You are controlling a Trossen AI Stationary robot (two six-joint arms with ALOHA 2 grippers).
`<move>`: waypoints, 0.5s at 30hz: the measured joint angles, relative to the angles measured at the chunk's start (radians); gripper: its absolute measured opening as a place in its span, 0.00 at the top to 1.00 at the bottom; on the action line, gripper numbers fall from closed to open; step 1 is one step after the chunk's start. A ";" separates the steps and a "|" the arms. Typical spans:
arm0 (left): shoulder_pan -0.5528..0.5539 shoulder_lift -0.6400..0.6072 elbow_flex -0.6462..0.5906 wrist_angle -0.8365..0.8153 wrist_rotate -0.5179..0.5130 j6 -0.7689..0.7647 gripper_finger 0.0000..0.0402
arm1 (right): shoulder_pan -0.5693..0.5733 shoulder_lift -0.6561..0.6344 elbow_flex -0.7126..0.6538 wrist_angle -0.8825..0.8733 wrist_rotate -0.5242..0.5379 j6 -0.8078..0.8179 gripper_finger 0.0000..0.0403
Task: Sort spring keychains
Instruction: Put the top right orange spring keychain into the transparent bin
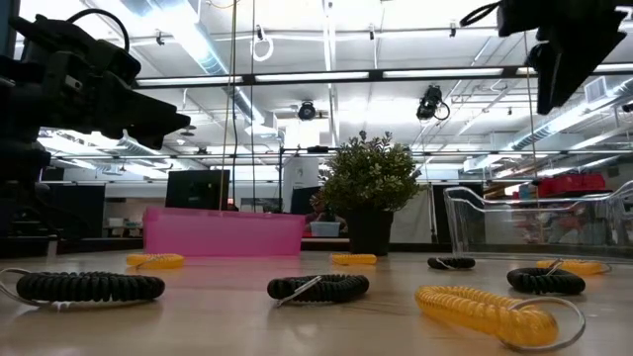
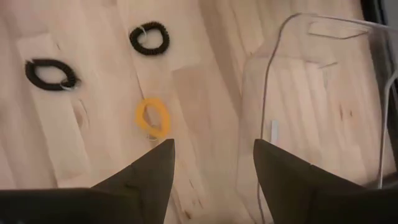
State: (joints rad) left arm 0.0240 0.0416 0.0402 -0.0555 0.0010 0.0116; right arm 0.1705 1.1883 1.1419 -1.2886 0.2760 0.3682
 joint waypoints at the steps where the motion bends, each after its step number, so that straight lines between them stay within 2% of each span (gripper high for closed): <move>1: 0.000 0.000 0.000 0.000 0.000 0.000 0.57 | 0.000 0.020 0.000 0.007 0.000 -0.004 0.45; 8: 0.000 0.000 0.000 0.000 0.000 0.000 0.57 | 0.000 0.127 0.000 0.100 -0.008 -0.029 0.45; 15: 0.000 0.000 0.000 0.000 0.000 0.000 0.57 | 0.000 0.178 -0.001 0.231 -0.041 -0.006 0.45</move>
State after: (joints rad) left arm 0.0240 0.0415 0.0401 -0.0551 0.0010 0.0116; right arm 0.1703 1.3659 1.1412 -1.0581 0.2354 0.3625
